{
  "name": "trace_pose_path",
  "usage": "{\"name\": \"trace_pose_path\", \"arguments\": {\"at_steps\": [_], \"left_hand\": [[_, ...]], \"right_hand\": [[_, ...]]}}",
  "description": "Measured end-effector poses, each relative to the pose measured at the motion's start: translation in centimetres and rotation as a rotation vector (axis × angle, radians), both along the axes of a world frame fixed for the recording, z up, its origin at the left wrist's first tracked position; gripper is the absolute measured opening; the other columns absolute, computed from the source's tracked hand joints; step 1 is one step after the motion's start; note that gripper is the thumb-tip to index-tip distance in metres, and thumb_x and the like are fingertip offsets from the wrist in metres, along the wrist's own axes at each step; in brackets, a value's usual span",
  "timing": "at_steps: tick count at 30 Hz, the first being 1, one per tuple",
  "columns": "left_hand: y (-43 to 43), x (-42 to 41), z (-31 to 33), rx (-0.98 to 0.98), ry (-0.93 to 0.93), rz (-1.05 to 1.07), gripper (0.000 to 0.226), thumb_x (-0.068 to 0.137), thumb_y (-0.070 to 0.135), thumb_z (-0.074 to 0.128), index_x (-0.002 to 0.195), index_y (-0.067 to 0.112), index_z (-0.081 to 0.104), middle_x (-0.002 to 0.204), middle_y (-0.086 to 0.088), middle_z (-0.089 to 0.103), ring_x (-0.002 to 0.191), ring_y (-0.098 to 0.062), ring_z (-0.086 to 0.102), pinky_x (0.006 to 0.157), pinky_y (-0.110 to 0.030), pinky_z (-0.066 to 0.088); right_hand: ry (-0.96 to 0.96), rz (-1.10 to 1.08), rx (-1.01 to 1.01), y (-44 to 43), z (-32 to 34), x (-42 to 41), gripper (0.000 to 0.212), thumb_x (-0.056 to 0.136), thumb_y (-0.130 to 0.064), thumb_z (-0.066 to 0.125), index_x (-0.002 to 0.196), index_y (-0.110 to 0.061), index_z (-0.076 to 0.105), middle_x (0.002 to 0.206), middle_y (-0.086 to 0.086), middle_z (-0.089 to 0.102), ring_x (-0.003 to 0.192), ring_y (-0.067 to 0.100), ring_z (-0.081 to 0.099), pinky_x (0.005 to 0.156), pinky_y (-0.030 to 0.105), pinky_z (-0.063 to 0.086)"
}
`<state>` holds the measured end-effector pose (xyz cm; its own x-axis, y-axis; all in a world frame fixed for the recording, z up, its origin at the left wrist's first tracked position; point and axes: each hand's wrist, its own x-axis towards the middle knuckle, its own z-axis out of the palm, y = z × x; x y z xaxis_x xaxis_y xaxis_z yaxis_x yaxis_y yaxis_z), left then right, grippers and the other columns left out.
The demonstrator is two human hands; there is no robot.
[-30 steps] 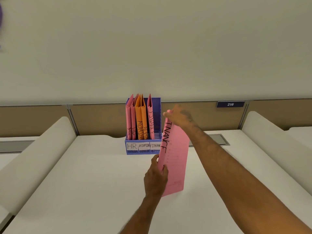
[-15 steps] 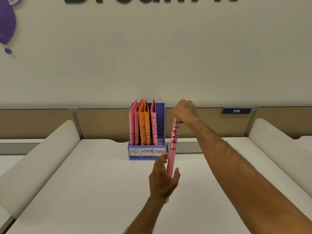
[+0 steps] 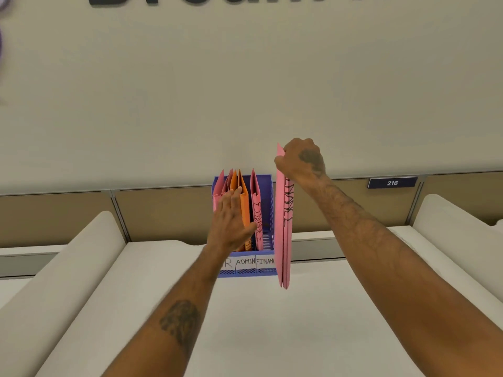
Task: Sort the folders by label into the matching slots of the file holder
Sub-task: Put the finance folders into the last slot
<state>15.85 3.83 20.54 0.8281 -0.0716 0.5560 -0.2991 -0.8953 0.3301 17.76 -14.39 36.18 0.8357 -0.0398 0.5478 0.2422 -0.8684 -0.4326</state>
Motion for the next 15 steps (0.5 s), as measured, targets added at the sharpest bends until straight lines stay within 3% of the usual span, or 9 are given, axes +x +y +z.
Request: {"name": "trace_pose_path", "arguments": {"at_steps": [4, 7, 9, 15], "left_hand": [[2.8, 4.0, 1.1, 0.128, 0.163, 0.063, 0.106, 0.075, 0.055, 0.066, 0.156, 0.028, 0.003, 0.164, -0.008, 0.001, 0.152, -0.028, -0.001, 0.12, -0.057, 0.012], [3.4, 6.6, 1.3, 0.221, 0.21, 0.072, 0.108, 0.073, 0.057, 0.069, 0.155, 0.034, 0.002, 0.164, -0.003, -0.014, 0.15, -0.028, -0.015, 0.117, -0.062, 0.006], [3.6, 8.0, 0.9, 0.282, 0.263, 0.078, 0.11, 0.073, 0.06, 0.069, 0.154, 0.038, -0.002, 0.161, 0.0, -0.023, 0.148, -0.028, -0.024, 0.115, -0.064, -0.001], [3.7, 10.7, -0.6, 0.328, 0.366, 0.101, 0.108, 0.074, 0.062, 0.068, 0.152, 0.045, -0.004, 0.162, -0.005, -0.021, 0.146, -0.031, -0.028, 0.112, -0.062, -0.01]], "right_hand": [[-0.035, 0.004, 0.027, 0.4, 0.5, 2.4, 0.02, 0.083, -0.023, 0.056, 0.075, -0.005, 0.059, 0.071, 0.006, 0.06, 0.066, 0.024, 0.058, 0.05, 0.021, 0.036], [-0.042, 0.042, 0.044, 0.8, 0.6, 4.2, 0.02, 0.086, -0.023, 0.054, 0.074, -0.007, 0.056, 0.073, 0.007, 0.063, 0.063, 0.025, 0.06, 0.051, 0.024, 0.043], [-0.06, 0.059, 0.051, 0.9, 0.5, 5.4, 0.021, 0.087, -0.022, 0.054, 0.071, -0.008, 0.054, 0.069, 0.004, 0.06, 0.058, 0.022, 0.056, 0.048, 0.02, 0.038], [-0.119, 0.091, 0.042, 1.2, -0.9, 8.5, 0.022, 0.088, -0.018, 0.054, 0.069, -0.008, 0.055, 0.062, 0.0, 0.053, 0.054, 0.023, 0.05, 0.047, 0.016, 0.029]]}}
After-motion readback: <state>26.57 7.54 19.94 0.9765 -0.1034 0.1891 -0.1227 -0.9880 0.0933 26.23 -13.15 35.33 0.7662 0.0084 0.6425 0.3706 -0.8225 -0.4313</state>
